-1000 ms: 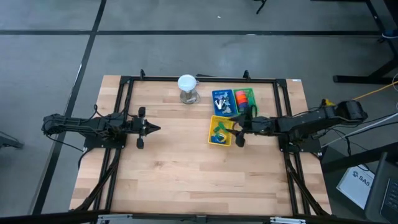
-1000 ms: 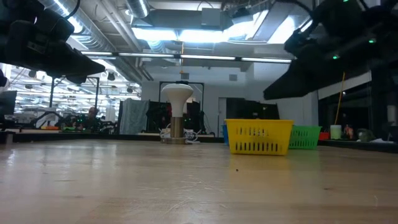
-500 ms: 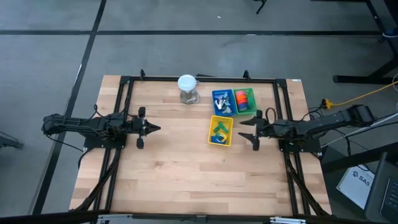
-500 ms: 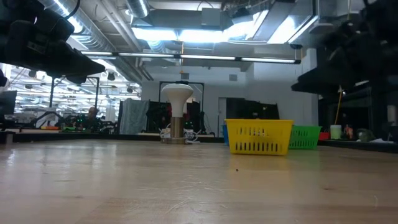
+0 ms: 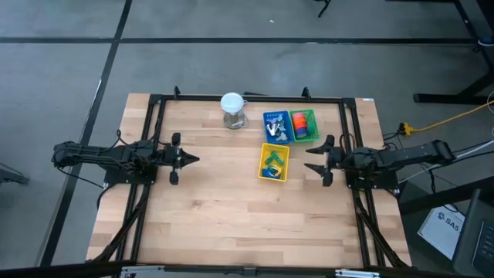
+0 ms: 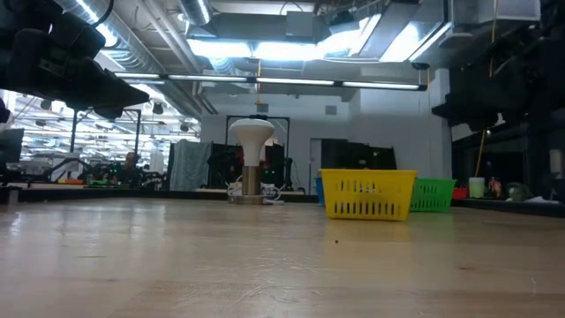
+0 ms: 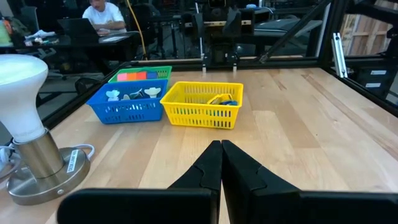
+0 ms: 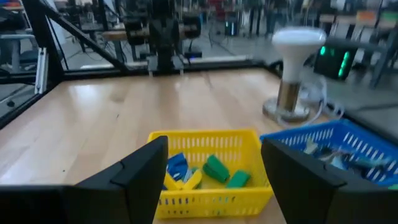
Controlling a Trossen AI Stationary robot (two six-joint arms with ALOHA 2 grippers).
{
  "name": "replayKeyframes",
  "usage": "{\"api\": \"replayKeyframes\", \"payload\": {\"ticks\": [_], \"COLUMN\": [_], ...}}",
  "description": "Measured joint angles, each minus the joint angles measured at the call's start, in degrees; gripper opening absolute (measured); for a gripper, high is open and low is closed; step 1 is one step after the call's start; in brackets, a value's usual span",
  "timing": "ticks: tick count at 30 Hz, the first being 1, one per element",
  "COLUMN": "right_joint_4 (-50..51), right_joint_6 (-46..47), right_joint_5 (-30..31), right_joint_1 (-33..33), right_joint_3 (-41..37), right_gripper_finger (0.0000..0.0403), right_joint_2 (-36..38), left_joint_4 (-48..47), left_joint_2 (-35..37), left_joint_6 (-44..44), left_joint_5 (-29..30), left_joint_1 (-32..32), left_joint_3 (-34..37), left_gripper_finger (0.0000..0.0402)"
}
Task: Pick and place Stapler, Stapler remover, tape
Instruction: Return to Home Position
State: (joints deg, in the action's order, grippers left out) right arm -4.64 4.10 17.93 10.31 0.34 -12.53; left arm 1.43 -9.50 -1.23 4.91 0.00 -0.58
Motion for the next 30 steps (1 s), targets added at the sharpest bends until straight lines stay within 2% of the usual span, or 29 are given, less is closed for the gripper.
{"api": "replayKeyframes", "payload": {"ticks": [8, 30], "right_joint_4": [0.06, 0.3], "right_joint_6": [-4.51, -4.57], "right_joint_5": [-0.14, -0.06], "right_joint_1": [0.0, 0.02], "right_joint_3": [0.0, 0.0], "right_gripper_finger": [0.0265, 0.0265], "right_joint_2": [12.56, 12.44], "left_joint_4": [0.02, 0.03], "left_joint_2": [0.0, 0.0], "left_joint_6": [0.0, 0.0], "left_joint_5": [0.0, 0.0], "left_joint_1": [-0.01, 0.0], "left_joint_3": [0.0, 0.0], "left_gripper_finger": [0.0001, 0.0001]}}
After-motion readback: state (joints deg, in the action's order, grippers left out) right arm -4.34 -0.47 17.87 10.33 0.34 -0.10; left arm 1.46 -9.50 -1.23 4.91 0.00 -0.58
